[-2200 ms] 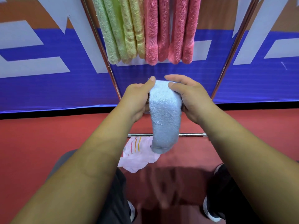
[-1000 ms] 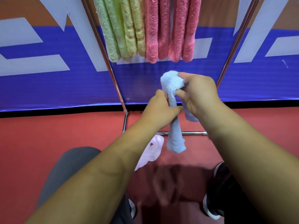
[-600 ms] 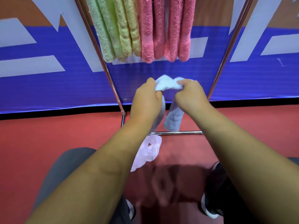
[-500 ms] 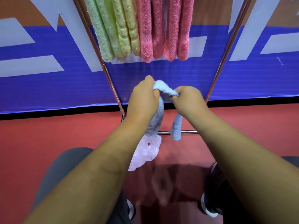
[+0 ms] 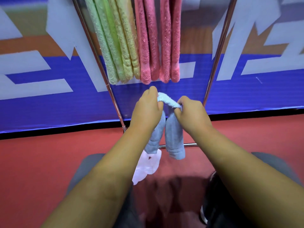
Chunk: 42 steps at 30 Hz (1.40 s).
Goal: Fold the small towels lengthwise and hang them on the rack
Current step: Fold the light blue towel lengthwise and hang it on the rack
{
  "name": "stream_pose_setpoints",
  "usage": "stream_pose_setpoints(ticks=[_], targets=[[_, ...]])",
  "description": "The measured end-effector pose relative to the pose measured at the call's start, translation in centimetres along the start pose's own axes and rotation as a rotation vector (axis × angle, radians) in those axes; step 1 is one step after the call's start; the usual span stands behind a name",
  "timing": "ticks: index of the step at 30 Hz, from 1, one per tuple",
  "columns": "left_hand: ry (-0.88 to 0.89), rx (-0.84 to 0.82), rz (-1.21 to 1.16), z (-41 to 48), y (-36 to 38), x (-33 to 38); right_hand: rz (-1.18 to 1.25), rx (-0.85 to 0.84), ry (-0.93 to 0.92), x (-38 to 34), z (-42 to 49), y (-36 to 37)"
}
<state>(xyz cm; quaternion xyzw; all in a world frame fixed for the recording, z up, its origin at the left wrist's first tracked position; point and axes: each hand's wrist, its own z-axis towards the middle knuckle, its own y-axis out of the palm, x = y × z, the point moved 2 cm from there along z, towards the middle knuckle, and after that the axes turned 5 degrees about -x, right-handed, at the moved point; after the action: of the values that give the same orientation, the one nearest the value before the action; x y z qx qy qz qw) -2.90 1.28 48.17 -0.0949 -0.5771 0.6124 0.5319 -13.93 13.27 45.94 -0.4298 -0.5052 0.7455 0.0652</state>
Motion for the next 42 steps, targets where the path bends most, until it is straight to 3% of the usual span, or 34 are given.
stream_pose_setpoints(ticks=[6,12,18,22,28,38,42], targets=[[0.125,0.220,-0.026,2.2,-8.0,4.6,-0.117,0.198,-0.191,-5.1,0.0,-8.7],[0.158,0.120,0.112,4.8,-11.2,8.3,-0.298,0.214,-0.200,-8.7,2.0,-16.0],[0.131,0.169,0.043,7.5,-13.2,11.6,-0.205,0.232,-0.215,-10.2,3.6,-20.3],[0.028,0.105,-0.048,9.5,-13.7,13.6,-0.130,0.265,-0.224,-10.8,5.3,-22.7],[0.077,0.024,-0.056,12.6,-13.5,16.0,-0.168,0.270,-0.210,-10.8,8.3,-26.3],[0.117,0.138,0.131,20.1,-15.1,21.2,-0.590,0.289,-0.247,-9.6,13.6,-31.2],[0.086,0.161,0.160,23.4,-16.0,23.0,-0.573,0.317,-0.256,-9.7,16.2,-32.8]])
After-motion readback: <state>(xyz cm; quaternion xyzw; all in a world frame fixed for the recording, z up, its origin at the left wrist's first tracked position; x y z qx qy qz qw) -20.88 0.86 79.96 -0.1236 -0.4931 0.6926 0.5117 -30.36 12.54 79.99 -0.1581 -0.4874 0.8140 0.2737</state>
